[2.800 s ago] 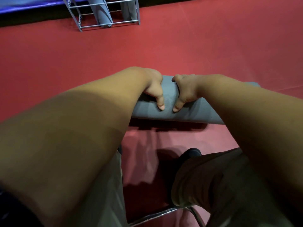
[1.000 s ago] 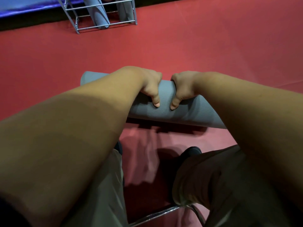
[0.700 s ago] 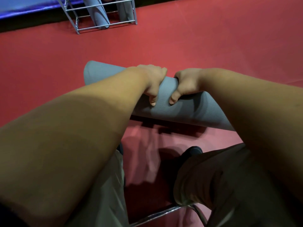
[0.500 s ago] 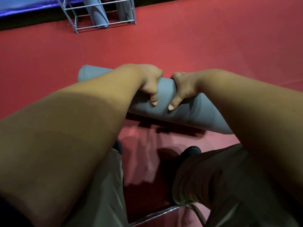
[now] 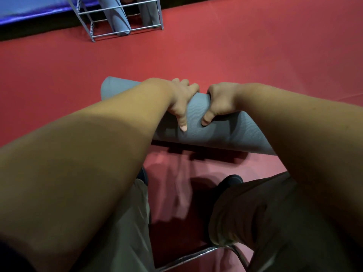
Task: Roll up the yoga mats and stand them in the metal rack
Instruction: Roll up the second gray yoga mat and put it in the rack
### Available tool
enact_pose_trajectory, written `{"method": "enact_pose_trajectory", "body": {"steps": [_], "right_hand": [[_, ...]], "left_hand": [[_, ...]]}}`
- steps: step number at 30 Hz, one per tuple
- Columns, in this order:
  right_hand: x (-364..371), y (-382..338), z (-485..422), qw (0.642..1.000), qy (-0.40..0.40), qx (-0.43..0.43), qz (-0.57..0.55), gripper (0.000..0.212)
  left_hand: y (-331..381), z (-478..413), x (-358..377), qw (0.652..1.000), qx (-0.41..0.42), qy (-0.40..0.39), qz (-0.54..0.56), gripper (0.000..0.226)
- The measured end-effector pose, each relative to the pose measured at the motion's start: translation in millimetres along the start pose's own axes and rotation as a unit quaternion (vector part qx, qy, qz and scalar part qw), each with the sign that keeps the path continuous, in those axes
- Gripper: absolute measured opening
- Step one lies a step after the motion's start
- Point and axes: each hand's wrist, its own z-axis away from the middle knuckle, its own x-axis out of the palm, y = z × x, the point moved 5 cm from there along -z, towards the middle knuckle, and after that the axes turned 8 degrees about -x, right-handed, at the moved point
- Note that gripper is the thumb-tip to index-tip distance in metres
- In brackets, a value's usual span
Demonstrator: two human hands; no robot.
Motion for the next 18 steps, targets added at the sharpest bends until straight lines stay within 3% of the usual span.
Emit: {"method": "enact_pose_trajectory", "body": {"steps": [2,6,11,12,15,18], "right_hand": [[-1,1,0,1.0,-0.002,0.004,-0.013,0.079],[3,3,1,0.999,-0.03,-0.001,-0.031,0.085],[8,0,3,0.999,-0.046,0.001,0.004,0.13],[7,-1,2,0.999,-0.045,-0.002,0.014,0.127],[2,-3,0,0.999,-0.044,-0.006,0.03,0.091],[0,-3,-1,0.999,-0.037,-0.006,0.023,0.081]], "left_hand": [[2,1,-4,1.0,0.002,0.025,-0.002,0.126],[-1,1,-9,0.999,0.006,0.015,0.043,0.096],[-6,1,-5,0.997,-0.009,-0.015,0.07,0.08],[-6,0,-4,0.997,-0.013,-0.021,0.075,0.08],[-7,-1,-1,0.996,-0.018,-0.035,0.081,0.082],[-9,-3,1,0.994,-0.017,-0.044,0.094,0.085]]}}
